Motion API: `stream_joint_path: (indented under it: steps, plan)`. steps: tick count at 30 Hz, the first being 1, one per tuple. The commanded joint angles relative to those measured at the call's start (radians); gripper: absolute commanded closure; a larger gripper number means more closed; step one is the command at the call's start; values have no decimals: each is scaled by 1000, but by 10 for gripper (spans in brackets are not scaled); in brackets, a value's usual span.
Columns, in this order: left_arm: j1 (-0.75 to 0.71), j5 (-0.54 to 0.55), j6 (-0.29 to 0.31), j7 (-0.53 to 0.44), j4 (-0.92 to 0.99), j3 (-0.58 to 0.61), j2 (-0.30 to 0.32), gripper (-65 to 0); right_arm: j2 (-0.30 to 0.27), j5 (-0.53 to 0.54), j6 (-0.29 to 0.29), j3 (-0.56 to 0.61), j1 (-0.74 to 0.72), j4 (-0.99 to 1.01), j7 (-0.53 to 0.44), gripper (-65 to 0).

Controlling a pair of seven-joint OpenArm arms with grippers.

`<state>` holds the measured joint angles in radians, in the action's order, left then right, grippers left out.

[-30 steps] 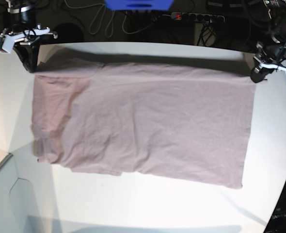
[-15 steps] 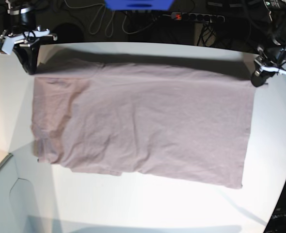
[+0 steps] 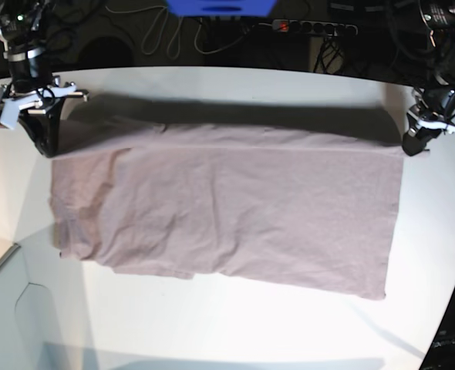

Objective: Layout the t-shirt on the table in an organized manner, then fold the t-shirt properly
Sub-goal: 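Pull the held edge taut with both grippers and release it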

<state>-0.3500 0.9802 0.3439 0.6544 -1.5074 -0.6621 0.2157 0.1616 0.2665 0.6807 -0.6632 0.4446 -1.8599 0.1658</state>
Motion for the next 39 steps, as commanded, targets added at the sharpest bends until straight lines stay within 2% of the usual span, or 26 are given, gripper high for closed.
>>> stream_joint_path:
  steps: [1, 3, 8, 16, 26, 35, 37, 39]
  plan:
    - [16, 16, 8, -20, -20, -5, 14, -1, -4, 17, 17, -3, -13, -19, -18, 0]
    - [19, 16, 8, -20, -20, -5, 14, -1, -4, 14, 17, -3, -39, -19, -2, 0]
    - [55, 16, 8, -20, -19, -5, 14, -1, -4, -102, 17, 3, -115, -19, 5, 0]
    - [59, 16, 8, -20, -15, -5, 18, -1, -4, -109, 17, 6, -143, -17, 5, 0]
    - [-71, 21, 14, -20, -23, -12, 21, -1, -4, -105, 17, 3, 27, -17, -1, 0]
    - [-106, 18, 17, -18, -31, -11, 21, -9, -4, -111, 17, 6, 109, -13, 4, 0]
    - [-122, 18, 16, -8, -31, -11, 21, -52, -4, -111, 17, 6, 118, -13, 5, 0]
    - [-129, 18, 17, 35, -31, -11, 21, -140, -4, -112, 17, 3, 132, -13, 5, -58]
